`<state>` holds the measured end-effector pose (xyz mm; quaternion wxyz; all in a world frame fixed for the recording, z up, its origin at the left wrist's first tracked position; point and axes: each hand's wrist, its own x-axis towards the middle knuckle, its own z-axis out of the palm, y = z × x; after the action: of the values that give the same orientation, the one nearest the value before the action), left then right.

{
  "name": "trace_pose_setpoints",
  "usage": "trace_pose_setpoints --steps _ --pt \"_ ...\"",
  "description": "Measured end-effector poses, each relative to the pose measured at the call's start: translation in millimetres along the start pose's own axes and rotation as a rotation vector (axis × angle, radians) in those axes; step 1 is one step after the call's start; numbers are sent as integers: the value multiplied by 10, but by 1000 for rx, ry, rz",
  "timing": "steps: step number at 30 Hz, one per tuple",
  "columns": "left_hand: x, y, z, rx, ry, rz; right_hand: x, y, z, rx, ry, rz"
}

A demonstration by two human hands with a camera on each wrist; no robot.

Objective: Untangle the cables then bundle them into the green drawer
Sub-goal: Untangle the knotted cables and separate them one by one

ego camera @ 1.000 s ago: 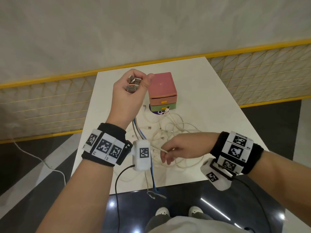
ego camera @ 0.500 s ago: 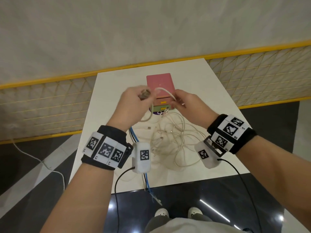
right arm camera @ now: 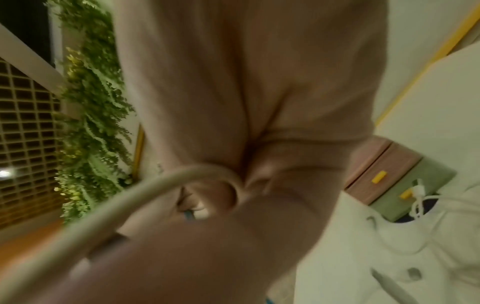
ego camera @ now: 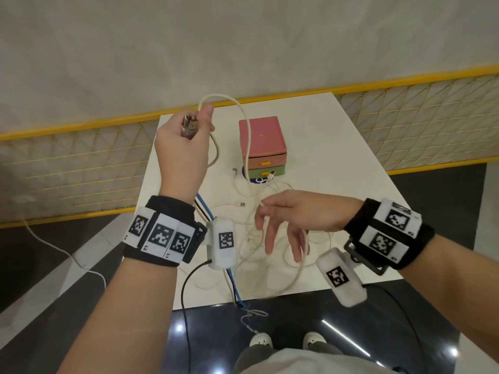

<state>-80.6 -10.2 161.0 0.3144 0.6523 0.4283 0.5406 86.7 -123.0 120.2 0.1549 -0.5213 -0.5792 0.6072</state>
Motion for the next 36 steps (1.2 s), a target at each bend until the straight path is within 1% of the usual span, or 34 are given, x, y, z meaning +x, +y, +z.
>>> trace_pose_setpoints --steps 3,4,5,7,9,11,12,13,14,16,17,18,19,20,21,23,25,26,27,28,29,30,32,33,35,36 --pt "-24 3 3 0 -8 -14 -109 -56 72 -66 -242 23" --pt "-38 9 10 -2 -18 -18 -106 -33 94 -87 -287 42" --pt "-60 17 21 4 -37 -19 -89 8 123 -107 -299 63" --pt "-116 18 47 37 -111 -16 -20 133 187 -146 -243 109" --pt "-192 17 70 83 -244 -4 78 278 234 -253 -163 155" --pt "-276 25 77 133 -433 4 156 405 210 -552 -88 197" --pt "-314 31 68 161 -540 4 183 446 165 -684 -27 220" --pt "-350 31 57 196 -648 -6 196 469 108 -749 62 235" --pt "-383 30 44 232 -753 -28 201 488 43 -745 171 232" --pt "-450 18 25 307 -965 -86 180 482 -75 -607 393 155" --pt "-487 12 20 343 -1067 -110 153 448 -118 -537 444 93" --pt "-527 19 22 372 -1153 -134 123 412 -138 -489 431 32" --pt "-565 19 24 389 -1212 -156 89 352 -122 -464 349 -10" --pt "-595 22 30 394 -1235 -170 70 309 -79 -460 231 -40" --pt "-611 25 37 387 -1219 -179 68 285 -13 -478 102 -48" --pt "-611 32 47 354 -1098 -182 78 289 176 -512 -165 14" --pt "-582 12 47 300 -926 -177 94 403 384 -392 -429 96" --pt "-565 -6 42 267 -844 -173 86 446 465 -292 -519 134" --pt "-553 -24 30 239 -781 -166 80 469 502 -202 -570 158" --pt "-548 -42 18 223 -742 -156 77 475 499 -143 -568 150" --pt "-548 -67 7 224 -724 -151 84 478 460 -140 -493 117" --pt "-552 -93 -1 236 -721 -156 105 488 401 -212 -369 81" --pt "-570 -124 -12 252 -725 -184 167 579 268 -498 -101 67" --pt "-587 -126 -10 253 -728 -195 201 643 217 -647 1 112" --pt "-621 -146 15 247 -734 -203 272 804 208 -819 117 205" --pt "-641 -153 28 243 -737 -202 325 883 235 -877 167 213"
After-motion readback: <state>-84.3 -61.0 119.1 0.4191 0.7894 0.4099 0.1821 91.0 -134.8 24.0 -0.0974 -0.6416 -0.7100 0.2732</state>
